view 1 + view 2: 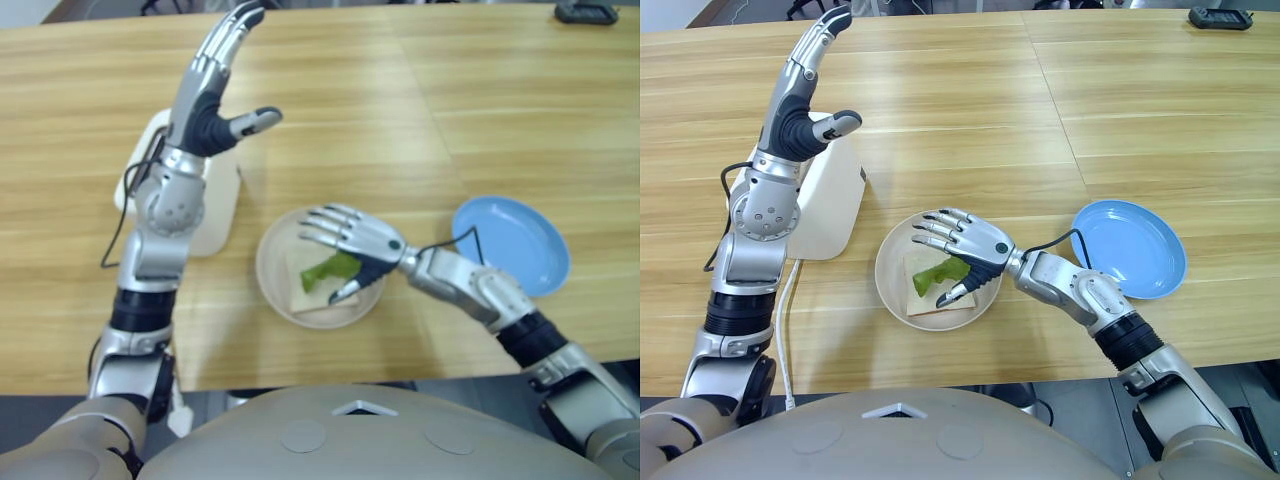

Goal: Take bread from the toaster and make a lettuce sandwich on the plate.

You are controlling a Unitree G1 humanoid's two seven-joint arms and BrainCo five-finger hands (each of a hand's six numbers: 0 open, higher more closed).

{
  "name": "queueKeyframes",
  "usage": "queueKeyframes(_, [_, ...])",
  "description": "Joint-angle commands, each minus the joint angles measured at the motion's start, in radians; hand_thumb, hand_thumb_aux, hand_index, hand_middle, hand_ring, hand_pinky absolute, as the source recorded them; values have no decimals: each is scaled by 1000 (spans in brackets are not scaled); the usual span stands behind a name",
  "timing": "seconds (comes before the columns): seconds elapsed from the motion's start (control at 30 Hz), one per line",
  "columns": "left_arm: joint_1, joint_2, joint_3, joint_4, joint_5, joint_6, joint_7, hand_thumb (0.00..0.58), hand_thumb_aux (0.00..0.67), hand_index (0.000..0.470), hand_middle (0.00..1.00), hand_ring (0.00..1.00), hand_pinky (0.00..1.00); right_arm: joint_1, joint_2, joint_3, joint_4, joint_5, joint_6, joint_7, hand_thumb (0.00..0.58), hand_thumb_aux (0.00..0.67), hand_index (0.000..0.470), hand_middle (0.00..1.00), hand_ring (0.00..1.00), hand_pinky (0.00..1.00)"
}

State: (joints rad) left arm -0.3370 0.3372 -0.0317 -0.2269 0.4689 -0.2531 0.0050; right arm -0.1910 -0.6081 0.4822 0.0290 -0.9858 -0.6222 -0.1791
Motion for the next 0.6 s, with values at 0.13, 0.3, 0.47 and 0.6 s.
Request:
queueKeyframes(0.13, [-14,-6,-22,19,12,1,4,0,0,0,0,0,0,15,7,-14,-28,-18,4,-19,0,0,0,0,0,0])
queueKeyframes(0.3, [-19,-8,-27,25,14,1,7,0,0,0,0,0,0,13,6,-19,-12,-11,0,-28,0,0,0,0,0,0])
queueKeyframes(0.47, [-23,-10,-30,30,13,-1,9,0,0,0,0,0,0,2,10,-16,51,14,-13,-28,0,0,0,0,0,0])
queueKeyframes(0.6, [-25,-8,-31,34,11,-3,11,0,0,0,0,0,0,-16,16,-12,116,15,-25,-44,0,0,0,0,0,0])
